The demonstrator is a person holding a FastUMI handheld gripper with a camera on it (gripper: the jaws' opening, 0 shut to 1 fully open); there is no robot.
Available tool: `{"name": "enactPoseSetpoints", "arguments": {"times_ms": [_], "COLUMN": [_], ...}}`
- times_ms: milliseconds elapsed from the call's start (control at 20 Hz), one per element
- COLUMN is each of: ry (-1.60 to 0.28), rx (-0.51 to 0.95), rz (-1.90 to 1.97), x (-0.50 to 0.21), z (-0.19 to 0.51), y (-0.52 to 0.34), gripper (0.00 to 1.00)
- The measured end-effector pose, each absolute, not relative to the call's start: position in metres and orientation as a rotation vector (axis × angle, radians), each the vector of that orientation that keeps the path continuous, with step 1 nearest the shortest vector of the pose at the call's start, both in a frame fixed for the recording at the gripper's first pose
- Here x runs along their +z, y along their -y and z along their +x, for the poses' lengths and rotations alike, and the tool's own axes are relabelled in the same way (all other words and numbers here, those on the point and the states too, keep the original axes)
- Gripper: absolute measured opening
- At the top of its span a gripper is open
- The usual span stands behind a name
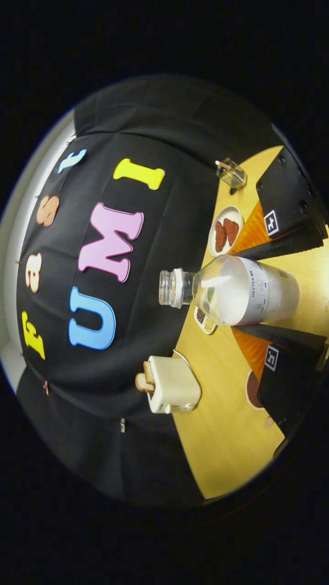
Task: Take the bottle from table, then pour the juice into the cup, finally place the bottle on the coaster
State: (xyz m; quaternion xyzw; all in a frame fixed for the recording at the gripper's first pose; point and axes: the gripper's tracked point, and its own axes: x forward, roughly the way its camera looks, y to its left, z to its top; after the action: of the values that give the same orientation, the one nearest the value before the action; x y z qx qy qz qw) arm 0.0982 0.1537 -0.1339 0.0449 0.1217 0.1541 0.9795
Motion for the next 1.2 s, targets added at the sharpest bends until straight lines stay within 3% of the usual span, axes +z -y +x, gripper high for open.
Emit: {"name": "enactPoseSetpoints", "arguments": {"times_ms": [650,1200], "ry": [-0.075,-0.114], "rx": [0.275,0.297], "rz": [0.308,0.291], "x": [-0.143,-0.202], "z": [0.194,0.204], "y": [-0.160,-0.180], "gripper": [0.73,0.73]}}
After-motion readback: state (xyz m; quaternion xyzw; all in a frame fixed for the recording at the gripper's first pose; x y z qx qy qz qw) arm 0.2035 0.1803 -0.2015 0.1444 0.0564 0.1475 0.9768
